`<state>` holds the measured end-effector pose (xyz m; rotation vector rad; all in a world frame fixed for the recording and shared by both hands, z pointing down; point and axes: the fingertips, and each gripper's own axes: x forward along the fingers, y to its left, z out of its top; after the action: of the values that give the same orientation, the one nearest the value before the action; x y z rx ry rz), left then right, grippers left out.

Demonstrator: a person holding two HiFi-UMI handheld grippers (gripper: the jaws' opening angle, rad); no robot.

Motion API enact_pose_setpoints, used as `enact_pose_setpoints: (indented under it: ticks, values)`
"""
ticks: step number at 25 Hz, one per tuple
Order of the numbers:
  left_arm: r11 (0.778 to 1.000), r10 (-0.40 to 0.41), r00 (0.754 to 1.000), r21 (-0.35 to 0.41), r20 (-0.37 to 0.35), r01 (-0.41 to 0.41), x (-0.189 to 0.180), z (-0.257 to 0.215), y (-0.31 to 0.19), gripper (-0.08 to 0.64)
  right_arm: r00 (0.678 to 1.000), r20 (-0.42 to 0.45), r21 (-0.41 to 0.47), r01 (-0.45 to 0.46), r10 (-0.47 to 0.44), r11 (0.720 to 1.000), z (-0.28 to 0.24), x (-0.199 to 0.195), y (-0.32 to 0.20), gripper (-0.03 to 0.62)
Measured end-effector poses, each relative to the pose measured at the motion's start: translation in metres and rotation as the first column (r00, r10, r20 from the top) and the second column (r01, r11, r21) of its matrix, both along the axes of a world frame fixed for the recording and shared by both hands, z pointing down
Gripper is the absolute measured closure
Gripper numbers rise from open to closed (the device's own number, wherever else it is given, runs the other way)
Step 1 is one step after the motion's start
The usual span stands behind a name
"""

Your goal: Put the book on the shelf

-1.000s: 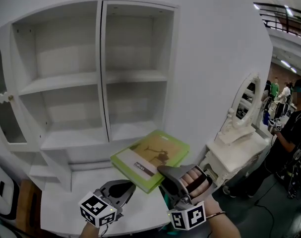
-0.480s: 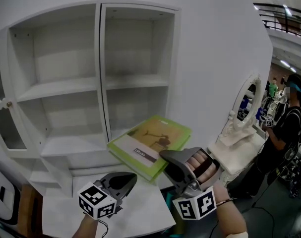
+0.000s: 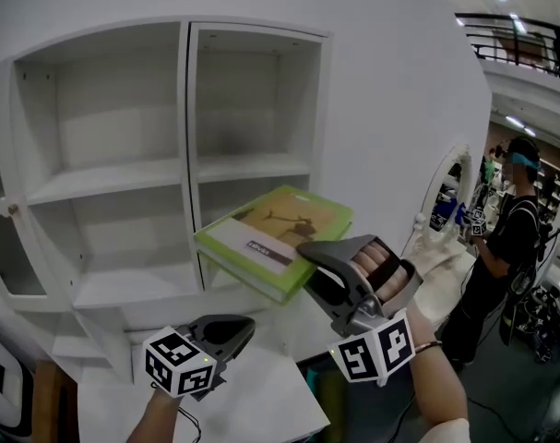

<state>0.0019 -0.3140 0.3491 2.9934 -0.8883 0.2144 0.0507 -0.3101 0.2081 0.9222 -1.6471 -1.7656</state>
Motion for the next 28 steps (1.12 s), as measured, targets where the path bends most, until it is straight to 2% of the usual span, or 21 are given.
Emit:
enact_pose_setpoints:
  ticks: [9, 14, 20, 28]
  values:
    - [1.0, 0.025, 1.0, 0.018, 0.004, -0.025, -0.009, -0.006, -0.009, 0.552, 0.999, 0.045, 0.037, 0.01, -0.011, 0.999, -0.046, -0.004, -0.012, 0.44]
    - [0.999, 0.026, 1.0, 0.019, 0.006, -0.026, -0.016, -0.005, -0.013, 0.552, 0.999, 0.036, 0.052, 0.018, -0.02, 0.998, -0.061, -0.014, -0.03, 0.44]
    - [1.0, -0.004, 1.0, 0.021, 0.008, 0.004, -0.029, -0.005, -0.017, 0.552, 0.997, -0.019, 0.022, 0.079, -0.079, 0.997, -0.067, -0.029, -0.057, 0.44]
    - [0.998, -0.06, 0.998, 0.019, 0.007, 0.06, -0.05, -0.004, -0.024, 0.552, 0.989, 0.014, -0.024, 0.146, -0.145, 0.989, -0.069, -0.037, -0.092, 0.44]
